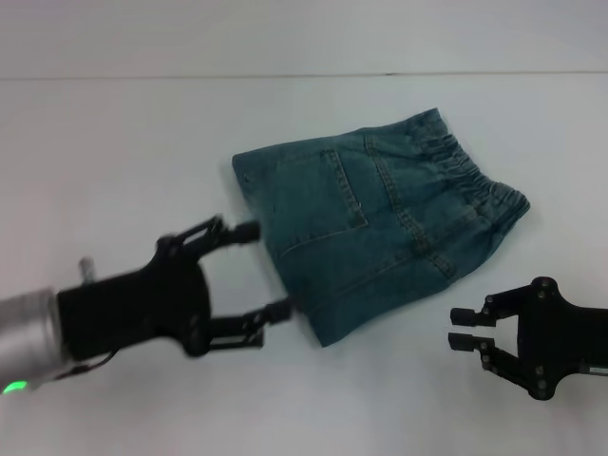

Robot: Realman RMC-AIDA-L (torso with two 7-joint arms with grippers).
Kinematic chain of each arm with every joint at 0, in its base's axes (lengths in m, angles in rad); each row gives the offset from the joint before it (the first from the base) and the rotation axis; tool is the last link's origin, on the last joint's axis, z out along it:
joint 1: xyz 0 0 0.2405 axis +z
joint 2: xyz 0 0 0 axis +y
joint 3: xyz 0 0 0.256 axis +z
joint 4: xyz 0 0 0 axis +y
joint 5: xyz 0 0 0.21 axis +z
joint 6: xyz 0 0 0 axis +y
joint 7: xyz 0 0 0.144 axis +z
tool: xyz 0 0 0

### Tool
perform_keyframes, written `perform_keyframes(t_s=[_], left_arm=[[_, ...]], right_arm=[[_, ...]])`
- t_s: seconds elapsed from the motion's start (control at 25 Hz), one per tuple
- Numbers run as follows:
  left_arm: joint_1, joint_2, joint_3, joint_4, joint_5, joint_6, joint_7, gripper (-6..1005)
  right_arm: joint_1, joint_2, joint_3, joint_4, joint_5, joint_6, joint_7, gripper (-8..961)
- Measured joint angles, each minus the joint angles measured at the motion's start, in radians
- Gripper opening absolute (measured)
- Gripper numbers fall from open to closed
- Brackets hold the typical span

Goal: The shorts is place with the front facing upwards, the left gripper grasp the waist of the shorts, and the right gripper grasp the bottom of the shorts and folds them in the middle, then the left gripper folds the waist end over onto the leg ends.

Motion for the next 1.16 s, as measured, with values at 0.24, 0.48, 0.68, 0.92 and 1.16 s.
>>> perform_keyframes(t_s=[0.24, 0.48, 0.68, 0.92, 1.16], left_arm=[[0.078, -0.007, -0.141, -0.013, 0.157, 0.064, 0.022, 919], [0.115, -0.008, -0.244, -0.008, 0.241, 0.109, 0.025, 934], [0.126, -0.005, -0.336, -0.004, 0.316, 0.161, 0.046, 934], [0.121, -0.004, -0.341, -0.005, 0.347, 0.165, 0.048, 934], [0.117, -0.004, -0.337, -0.005, 0.351, 0.166, 0.052, 934]], right_arm=[[-0.011, 0.001, 0.002, 0.000, 0.000, -0.046, 0.010, 172], [-0.021, 0.001, 0.000, -0.032, -0.008, -0.046, 0.058, 444], [-0.025, 0.004, -0.001, -0.049, -0.029, -0.036, 0.098, 657], [-0.024, 0.004, -0.004, -0.051, -0.042, -0.035, 0.102, 831], [-0.017, 0.003, -0.003, -0.053, -0.043, -0.037, 0.096, 866]])
